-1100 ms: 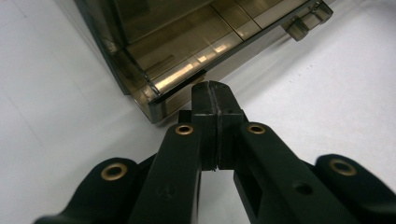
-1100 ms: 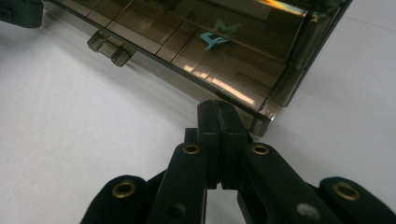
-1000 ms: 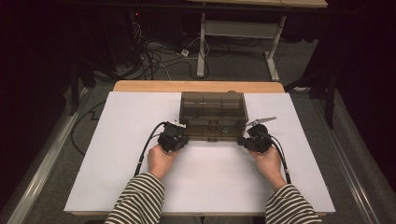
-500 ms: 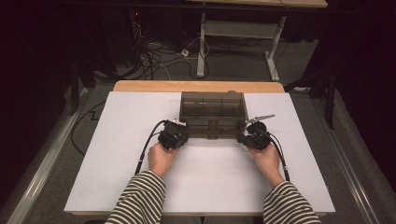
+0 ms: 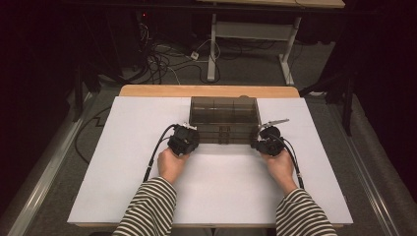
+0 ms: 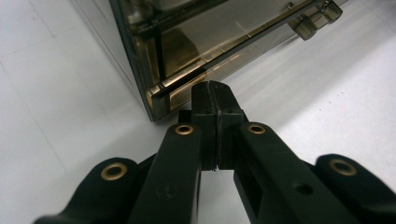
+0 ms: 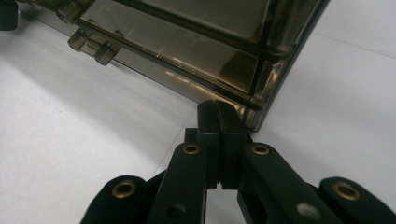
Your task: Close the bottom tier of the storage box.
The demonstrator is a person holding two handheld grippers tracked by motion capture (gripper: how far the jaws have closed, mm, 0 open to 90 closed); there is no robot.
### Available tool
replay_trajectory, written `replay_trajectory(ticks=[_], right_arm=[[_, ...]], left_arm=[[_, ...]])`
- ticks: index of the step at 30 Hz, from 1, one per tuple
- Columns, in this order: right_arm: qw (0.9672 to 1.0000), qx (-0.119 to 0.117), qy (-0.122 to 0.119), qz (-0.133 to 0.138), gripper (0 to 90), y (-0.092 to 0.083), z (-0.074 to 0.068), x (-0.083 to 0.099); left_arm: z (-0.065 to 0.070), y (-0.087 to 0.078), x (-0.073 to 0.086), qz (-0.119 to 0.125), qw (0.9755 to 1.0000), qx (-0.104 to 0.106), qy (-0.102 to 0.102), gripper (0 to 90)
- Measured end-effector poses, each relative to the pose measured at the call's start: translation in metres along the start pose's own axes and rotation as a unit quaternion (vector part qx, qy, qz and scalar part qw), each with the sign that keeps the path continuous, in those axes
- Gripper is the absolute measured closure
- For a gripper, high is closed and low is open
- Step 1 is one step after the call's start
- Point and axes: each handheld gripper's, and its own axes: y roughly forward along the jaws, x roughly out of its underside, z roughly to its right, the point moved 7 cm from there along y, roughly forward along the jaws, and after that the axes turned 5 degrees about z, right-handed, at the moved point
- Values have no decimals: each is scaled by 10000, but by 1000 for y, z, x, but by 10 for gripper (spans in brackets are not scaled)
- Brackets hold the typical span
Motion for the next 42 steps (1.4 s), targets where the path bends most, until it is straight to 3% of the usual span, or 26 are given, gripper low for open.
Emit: replay_trajectory(ticks=[14,25,30,42], right_arm=[[10000,39,-25,2,900,2,0,-1],[10000,10,-75,-9,900,-4,1,2],[9999,1,-127,25,898,-10,-1,1],[9996,-14,-231,133,857,-23,-2,1]], left_arm=[[-2,1,0,-29,10000,17,-17,870],[1,-3,-1,97,9999,0,-70,853],[5,-8,-5,198,9996,44,-214,807],[8,-24,-10,155,9996,199,-112,652]])
